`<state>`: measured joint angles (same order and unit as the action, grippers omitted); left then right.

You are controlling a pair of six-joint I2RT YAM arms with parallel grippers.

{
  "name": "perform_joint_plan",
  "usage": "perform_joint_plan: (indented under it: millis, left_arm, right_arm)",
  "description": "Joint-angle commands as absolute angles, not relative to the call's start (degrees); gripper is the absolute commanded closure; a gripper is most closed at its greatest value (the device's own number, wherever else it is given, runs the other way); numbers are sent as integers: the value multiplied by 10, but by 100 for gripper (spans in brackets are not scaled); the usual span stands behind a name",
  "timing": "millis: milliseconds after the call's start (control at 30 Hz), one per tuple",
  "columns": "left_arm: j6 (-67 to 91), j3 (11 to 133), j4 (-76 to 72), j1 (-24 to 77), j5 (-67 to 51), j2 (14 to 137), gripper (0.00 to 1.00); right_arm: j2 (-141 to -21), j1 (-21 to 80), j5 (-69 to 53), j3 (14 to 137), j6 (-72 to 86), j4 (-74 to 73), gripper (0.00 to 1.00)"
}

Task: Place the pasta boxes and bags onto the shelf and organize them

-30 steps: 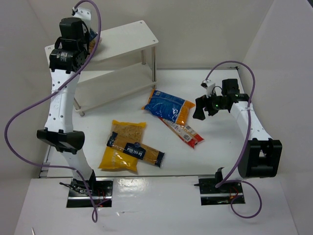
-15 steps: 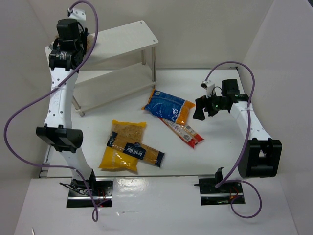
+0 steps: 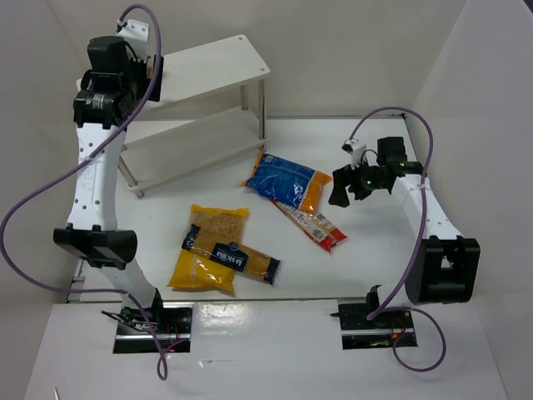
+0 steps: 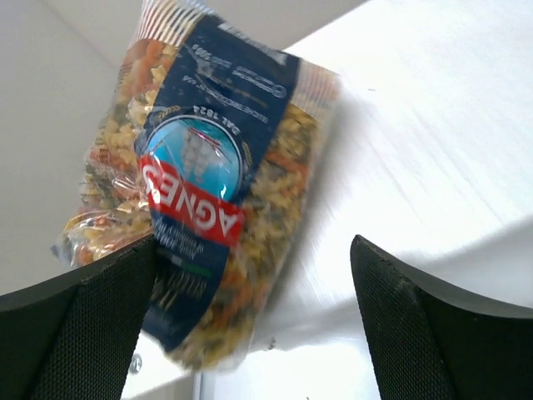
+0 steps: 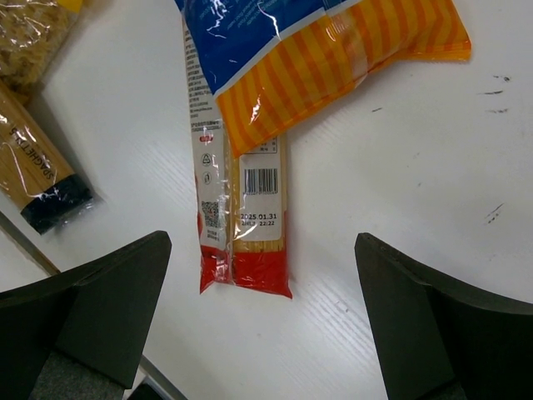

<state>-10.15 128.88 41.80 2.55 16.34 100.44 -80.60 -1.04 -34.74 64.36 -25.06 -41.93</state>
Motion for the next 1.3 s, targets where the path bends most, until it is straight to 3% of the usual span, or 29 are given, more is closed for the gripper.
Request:
perform_joint_plan:
  millis: [0,233,400,633,767,1067,1267]
  left_arm:
    - [-98,1330,456,28,60,949,1]
    - [-163,1293,524,21,-173,892,1]
    - [-207,1159,567,21,-331,832,1]
    - [-185,806,448,21,-247,730,1]
    - [-159,675,386,21,-173,679,1]
    - [-123,562,329,-73,-205,637,1]
    - [-136,551,329,-125,-225,632,1]
  right_arm:
    - [-774,-13,-335,642,-245,-403,0]
    - [-730,-25,-270,627,-195,-371,0]
    - [-684,-25,-234,578,-177,-352,0]
    - [-608,-52,-191,534,-146,-322,0]
    - [-585,-69,-191,529,-127,-309,0]
    - [-549,-103,-163,508,-120,-280,0]
    - [-539,-113,-157,503,-120,-270,0]
